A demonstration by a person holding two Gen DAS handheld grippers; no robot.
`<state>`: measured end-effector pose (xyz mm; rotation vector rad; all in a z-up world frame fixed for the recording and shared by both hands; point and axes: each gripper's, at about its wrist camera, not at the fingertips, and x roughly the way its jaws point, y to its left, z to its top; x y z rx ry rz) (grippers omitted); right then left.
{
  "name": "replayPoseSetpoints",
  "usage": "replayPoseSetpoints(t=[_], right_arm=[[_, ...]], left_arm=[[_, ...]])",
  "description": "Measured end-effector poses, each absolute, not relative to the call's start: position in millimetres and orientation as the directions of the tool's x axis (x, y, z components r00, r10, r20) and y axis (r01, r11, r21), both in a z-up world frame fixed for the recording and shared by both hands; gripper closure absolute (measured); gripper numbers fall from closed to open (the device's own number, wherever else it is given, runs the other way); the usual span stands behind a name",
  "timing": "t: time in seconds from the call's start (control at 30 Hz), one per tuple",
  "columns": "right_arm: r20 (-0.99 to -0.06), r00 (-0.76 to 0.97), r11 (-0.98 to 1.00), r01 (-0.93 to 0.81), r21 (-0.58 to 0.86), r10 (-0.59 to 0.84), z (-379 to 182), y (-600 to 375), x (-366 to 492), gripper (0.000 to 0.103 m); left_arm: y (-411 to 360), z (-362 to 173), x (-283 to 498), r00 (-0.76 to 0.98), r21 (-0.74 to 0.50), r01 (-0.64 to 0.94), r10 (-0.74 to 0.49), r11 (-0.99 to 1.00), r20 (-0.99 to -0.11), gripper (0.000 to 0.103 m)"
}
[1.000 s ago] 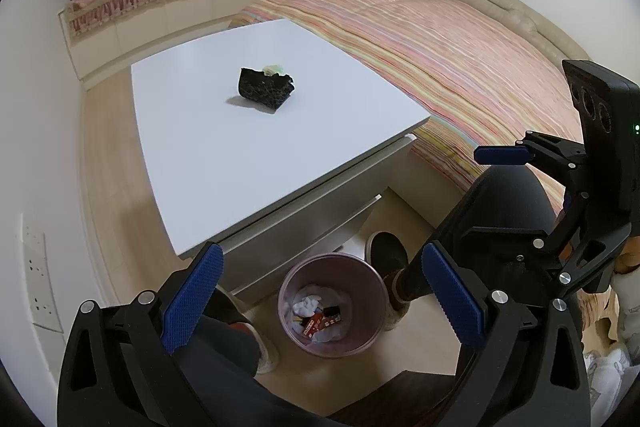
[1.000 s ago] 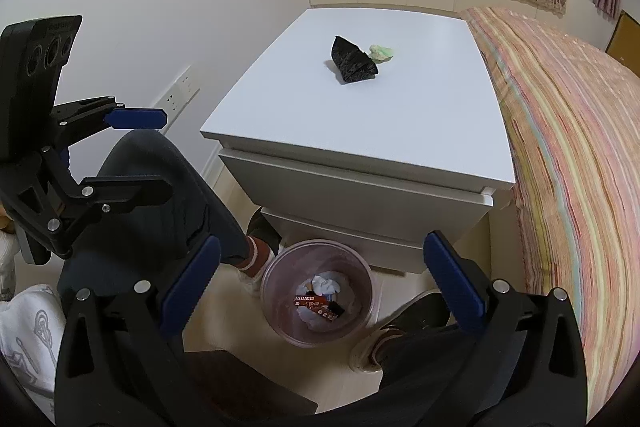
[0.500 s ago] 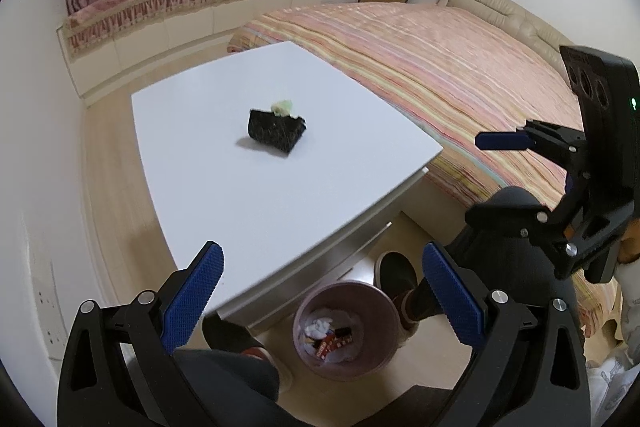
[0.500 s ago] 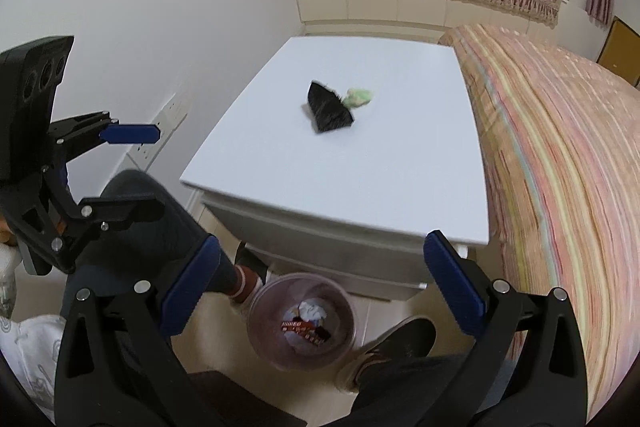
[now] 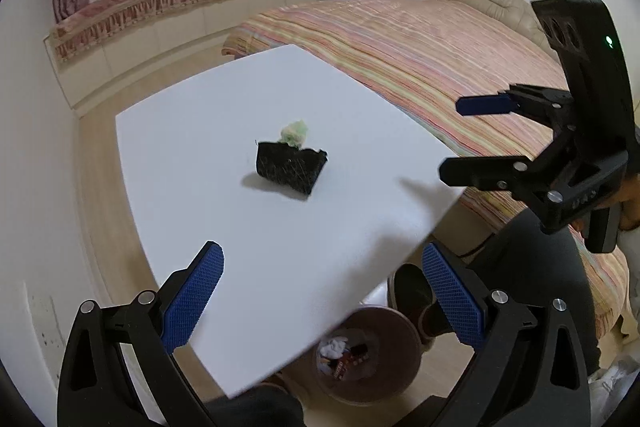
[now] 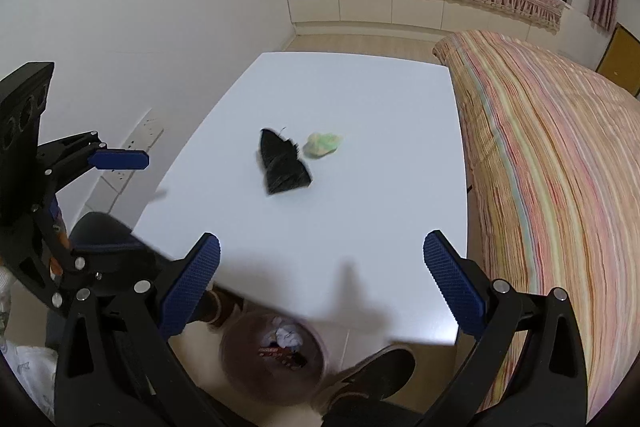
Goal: Collect trash
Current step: 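Move both open tools back over the table toward the cloth and tissue, then grasp the black patterned cloth with the left tool while the right tool grasps the green tissue ball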
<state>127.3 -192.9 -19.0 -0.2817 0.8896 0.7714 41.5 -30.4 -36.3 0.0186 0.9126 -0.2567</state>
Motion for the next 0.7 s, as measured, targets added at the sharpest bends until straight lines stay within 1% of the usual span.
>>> replayPoseSetpoints(t=[0.3,0.53,0.57,0.63,0.7], right_arm=[[-0.804,0.373,0.689,-0.722,0.063,0.464,-41,-167,179,0.003],[-0.809,0.339,0.649,-0.758,0.068,0.481,-58,-148,209,0.004],[-0.809,0.334,0.643,-0.763,0.069,0.483,-60,-145,212,0.005],[-0.813,0.318,0.624,-0.778,0.069,0.487,-65,-139,219,0.014],[-0.818,0.307,0.608,-0.791,0.065,0.487,-69,-132,223,0.017]], left_arm=[[-25,-60,84,0.564,-0.086,0.263,-0.226,0.961,-0.794,0.007],[-23,-74,104,0.555,-0.084,0.296,-0.242,0.952,-0.796,0.007],[-22,-76,107,0.554,-0.081,0.297,-0.241,0.951,-0.796,0.007],[-20,-79,112,0.550,-0.087,0.301,-0.247,0.950,-0.798,0.007],[-19,-82,116,0.548,-0.088,0.313,-0.255,0.946,-0.796,0.007]])
